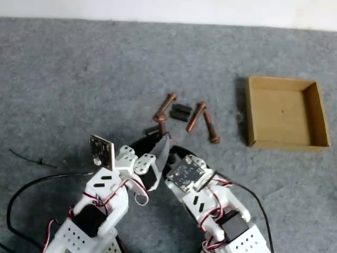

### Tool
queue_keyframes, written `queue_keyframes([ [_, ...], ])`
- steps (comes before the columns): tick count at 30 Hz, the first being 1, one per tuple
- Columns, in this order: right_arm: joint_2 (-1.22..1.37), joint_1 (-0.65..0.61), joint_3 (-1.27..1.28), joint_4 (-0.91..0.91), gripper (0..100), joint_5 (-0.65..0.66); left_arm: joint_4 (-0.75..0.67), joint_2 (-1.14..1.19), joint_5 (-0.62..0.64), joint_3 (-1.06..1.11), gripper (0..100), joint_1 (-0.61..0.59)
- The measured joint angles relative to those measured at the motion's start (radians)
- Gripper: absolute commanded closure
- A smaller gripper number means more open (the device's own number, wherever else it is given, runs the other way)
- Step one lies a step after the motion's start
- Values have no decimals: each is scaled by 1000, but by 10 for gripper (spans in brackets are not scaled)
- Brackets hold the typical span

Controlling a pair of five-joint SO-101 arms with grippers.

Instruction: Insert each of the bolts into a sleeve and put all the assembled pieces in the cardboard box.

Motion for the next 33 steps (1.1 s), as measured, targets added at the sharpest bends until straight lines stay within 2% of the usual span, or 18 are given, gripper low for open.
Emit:
queue_keyframes([
  [10,0,-3,0,0,994,-6,18,0,-3,0,994,3],
  [15,0,32,0,0,994,-114,54,-2,3,0,994,11],
  [20,0,43,0,0,994,-133,98,-6,3,0,994,17],
  [29,0,43,2,0,994,-135,183,-12,3,0,992,87],
  [31,0,43,2,0,994,-135,184,-12,3,0,957,89],
  [33,0,43,2,0,994,-135,186,-12,3,0,856,91],
])
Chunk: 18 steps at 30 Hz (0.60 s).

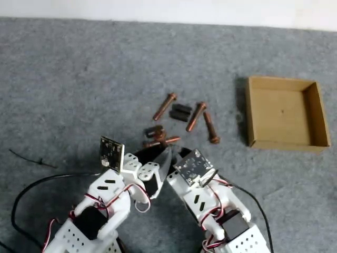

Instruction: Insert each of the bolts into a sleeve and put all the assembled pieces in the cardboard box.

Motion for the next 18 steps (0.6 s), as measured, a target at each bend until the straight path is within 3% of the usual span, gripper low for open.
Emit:
queue_keyframes([
  [4,0,9,0,0,994,0,8,8,9,0,588,-17],
  [6,2,12,0,0,994,0,18,11,49,0,511,-37],
  [11,0,20,0,0,994,-2,25,11,195,-6,546,-117],
  [18,0,130,0,-2,994,-2,-18,11,381,-29,709,-410],
])
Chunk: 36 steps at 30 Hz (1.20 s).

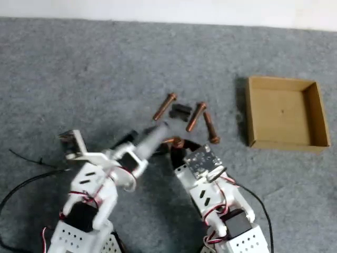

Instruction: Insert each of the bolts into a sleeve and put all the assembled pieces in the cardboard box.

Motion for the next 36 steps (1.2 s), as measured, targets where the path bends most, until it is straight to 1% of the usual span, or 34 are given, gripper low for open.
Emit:
queue_keyframes([
  [2,0,52,0,-8,994,0,-32,0,11,0,803,-51],
  [5,0,161,0,-12,994,-21,-60,0,8,0,996,-77],
  [8,0,279,0,-12,994,-112,-66,0,-78,0,960,-80],
  [10,0,344,0,-12,994,-133,-66,0,-132,14,987,-81],
  [11,0,371,-2,-12,994,-133,-68,2,-141,18,998,-80],
  [15,11,436,-20,-37,994,-114,-69,0,-160,18,984,-118],
  [17,63,485,-60,-64,994,-97,-69,0,-172,18,983,-124],
  [19,157,542,-135,-109,994,-92,-49,0,-216,18,983,-126],
  [23,483,661,-344,-226,994,-92,9,0,-385,20,986,-126],
  [26,821,723,-557,-261,994,-91,15,0,-496,23,983,-126],
  [29,1191,772,-812,-262,993,-91,15,0,-540,28,983,-126],
  [31,1432,804,-985,-227,992,-91,15,0,-552,29,983,-126],
  [34,1757,829,-1229,-126,988,-91,15,0,-555,29,983,-126],
  [36,1921,841,-1375,-40,943,-91,15,0,-555,29,982,-126],
])
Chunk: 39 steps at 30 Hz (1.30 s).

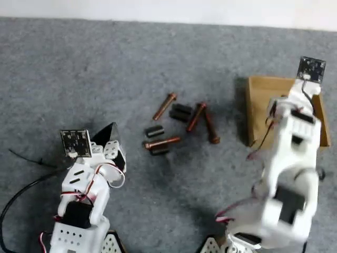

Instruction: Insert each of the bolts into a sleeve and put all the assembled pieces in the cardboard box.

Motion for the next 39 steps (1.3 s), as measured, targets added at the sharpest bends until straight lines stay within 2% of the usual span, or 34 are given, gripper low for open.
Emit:
queue_keyframes([
  [4,199,3,-212,138,795,0,0,0,0,0,982,0],
  [10,244,-5,-336,233,789,0,0,0,0,0,982,0],
  [14,167,-52,-339,292,789,0,0,0,0,0,982,0],
  [17,44,-130,-336,373,789,0,0,0,0,0,982,0],
  [21,-115,-296,-236,450,789,0,0,0,0,0,982,0],
  [25,-224,-500,-81,460,789,0,0,0,0,0,982,0],
  [30,-242,-715,54,436,789,0,0,0,0,0,982,0],
  [36,-213,-775,132,301,805,-87,0,0,0,0,982,0],
  [39,-150,-784,133,256,841,-64,0,0,0,0,982,0],
])
